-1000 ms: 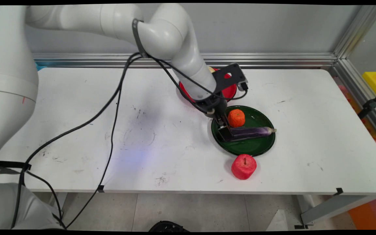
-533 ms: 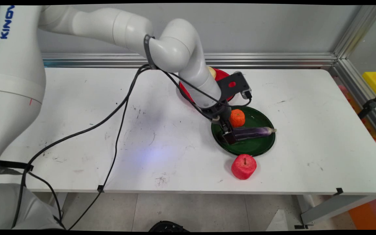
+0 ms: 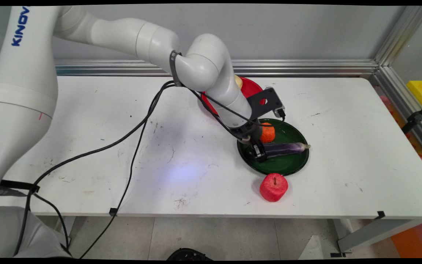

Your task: Pick up the eggplant from the green plate, then place the picked object on the red plate

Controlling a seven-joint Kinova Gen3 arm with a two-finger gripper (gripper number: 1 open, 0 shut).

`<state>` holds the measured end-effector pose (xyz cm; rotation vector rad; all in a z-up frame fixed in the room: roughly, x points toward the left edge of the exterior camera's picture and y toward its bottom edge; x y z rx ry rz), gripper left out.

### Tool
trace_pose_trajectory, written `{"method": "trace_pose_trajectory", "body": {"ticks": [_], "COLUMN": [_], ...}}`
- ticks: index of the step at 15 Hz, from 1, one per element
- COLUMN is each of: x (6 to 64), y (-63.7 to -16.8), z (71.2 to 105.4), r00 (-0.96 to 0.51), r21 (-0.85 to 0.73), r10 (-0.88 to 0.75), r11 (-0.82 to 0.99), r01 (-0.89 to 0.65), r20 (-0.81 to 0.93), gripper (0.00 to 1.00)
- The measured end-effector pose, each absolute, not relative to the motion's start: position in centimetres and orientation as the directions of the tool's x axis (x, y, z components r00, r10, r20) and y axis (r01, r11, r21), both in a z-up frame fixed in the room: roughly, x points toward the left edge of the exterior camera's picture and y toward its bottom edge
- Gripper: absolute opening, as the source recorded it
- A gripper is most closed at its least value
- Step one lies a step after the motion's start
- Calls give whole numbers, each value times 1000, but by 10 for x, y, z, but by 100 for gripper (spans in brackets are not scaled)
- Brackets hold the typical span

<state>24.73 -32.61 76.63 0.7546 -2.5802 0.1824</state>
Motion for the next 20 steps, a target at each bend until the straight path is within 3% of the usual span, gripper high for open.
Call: {"method": "trace_pose_trajectory", "body": {"ticks": [9,20], "x": [245,298], "y": [-328,-366], "z": [774,831], "r00": [-748,-768], "r21": [10,-33], "r10": [-475,-418], "r11": [847,869], "r01": [-531,-494], "r20": [463,485], "gripper": [0,0]}}
